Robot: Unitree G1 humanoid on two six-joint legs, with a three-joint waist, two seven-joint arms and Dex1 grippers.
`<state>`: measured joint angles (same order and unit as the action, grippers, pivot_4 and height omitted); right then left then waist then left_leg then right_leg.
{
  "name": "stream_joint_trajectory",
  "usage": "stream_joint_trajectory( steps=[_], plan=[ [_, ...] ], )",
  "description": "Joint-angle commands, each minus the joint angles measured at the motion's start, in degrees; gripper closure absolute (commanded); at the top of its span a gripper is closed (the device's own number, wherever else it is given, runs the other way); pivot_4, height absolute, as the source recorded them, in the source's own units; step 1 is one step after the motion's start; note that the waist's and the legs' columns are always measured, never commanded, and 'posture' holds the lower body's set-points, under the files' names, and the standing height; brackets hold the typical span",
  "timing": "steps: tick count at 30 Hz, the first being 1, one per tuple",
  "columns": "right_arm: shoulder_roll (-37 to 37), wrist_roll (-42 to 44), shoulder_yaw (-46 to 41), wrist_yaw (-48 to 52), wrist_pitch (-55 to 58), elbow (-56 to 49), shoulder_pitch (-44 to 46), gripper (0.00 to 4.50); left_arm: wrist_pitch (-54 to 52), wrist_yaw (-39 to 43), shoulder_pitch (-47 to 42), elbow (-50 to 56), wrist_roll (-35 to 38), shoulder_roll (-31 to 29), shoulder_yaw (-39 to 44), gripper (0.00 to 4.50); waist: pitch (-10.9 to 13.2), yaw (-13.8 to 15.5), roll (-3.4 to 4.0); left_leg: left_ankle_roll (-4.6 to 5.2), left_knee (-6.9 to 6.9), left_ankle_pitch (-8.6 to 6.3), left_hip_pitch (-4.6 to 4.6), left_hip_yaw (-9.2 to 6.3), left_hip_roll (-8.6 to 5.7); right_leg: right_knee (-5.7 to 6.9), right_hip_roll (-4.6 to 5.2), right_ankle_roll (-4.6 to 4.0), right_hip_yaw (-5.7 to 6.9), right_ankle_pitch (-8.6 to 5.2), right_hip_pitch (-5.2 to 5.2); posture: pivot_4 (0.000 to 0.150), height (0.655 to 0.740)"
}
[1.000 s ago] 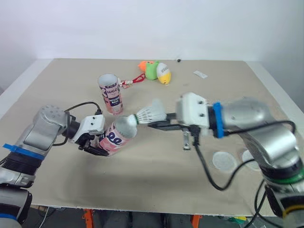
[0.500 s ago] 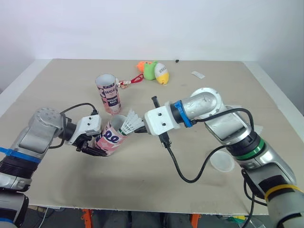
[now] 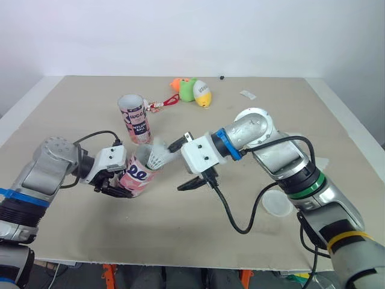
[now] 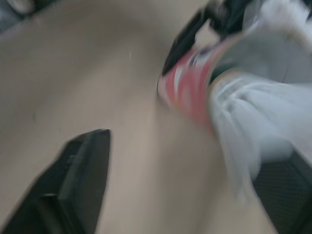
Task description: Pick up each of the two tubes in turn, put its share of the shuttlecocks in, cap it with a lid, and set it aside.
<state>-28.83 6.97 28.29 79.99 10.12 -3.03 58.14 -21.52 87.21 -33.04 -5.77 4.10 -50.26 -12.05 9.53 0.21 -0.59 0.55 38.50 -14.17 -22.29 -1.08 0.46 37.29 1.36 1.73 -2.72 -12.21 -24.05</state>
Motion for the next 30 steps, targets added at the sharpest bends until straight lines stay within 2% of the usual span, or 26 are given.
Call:
stream_joint_trajectory(
  steps=[1,12,15,22,30],
  plan=[
    [1.73,5.93,-6.21,0.17,3.71,-0.15,4.39,0.24,0.84,-0.09,0.17,-0.1,-0.22,2.0,-3.2,1.51,0.03,0.27,0.04,-0.01,0.0,0.0,-0.07,0.0,-0.04,0.0,0.04,0.02,0.0,0.0,-0.05,0.15,0.7323],
    [3.1,13.09,-12.93,-1.63,12.54,5.2,6.75,0.24,1.42,-0.19,0.33,-0.42,-0.61,2.46,-3.0,1.51,0.03,0.35,0.05,-0.01,-0.02,0.0,-0.19,-0.09,-0.63,-0.08,0.67,0.41,0.03,-0.15,0.0,0.15,0.7323],
    [4.55,12.09,-12.14,-4.37,14.26,5.15,5.66,1.0,1.38,-0.17,0.7,-0.19,-0.54,2.31,-2.84,1.51,0.03,0.34,0.05,-0.01,-0.04,0.0,-0.19,-0.09,-0.77,-0.08,0.87,0.59,0.03,-0.24,0.0,0.15,0.7323],
    [5.89,8.47,-7.32,-4.58,13.11,4.61,4.12,4.44,1.43,-0.28,0.81,-0.03,-0.56,2.27,-2.72,1.51,0.04,0.33,0.06,-0.01,-0.05,0.0,-0.25,-0.11,-0.9,-0.09,0.95,0.72,0.03,-0.25,0.02,0.15,0.7323],
    [6.7,2.24,-1.73,-2.64,9.06,8.33,6.68,4.44,1.34,-0.44,0.95,0.21,-0.59,2.26,-2.66,1.51,0.04,0.3,0.06,-0.01,-0.04,0.0,-0.25,-0.12,-0.9,-0.09,0.94,0.96,0.05,-0.14,0.0,0.15,0.7323]
  ],
)
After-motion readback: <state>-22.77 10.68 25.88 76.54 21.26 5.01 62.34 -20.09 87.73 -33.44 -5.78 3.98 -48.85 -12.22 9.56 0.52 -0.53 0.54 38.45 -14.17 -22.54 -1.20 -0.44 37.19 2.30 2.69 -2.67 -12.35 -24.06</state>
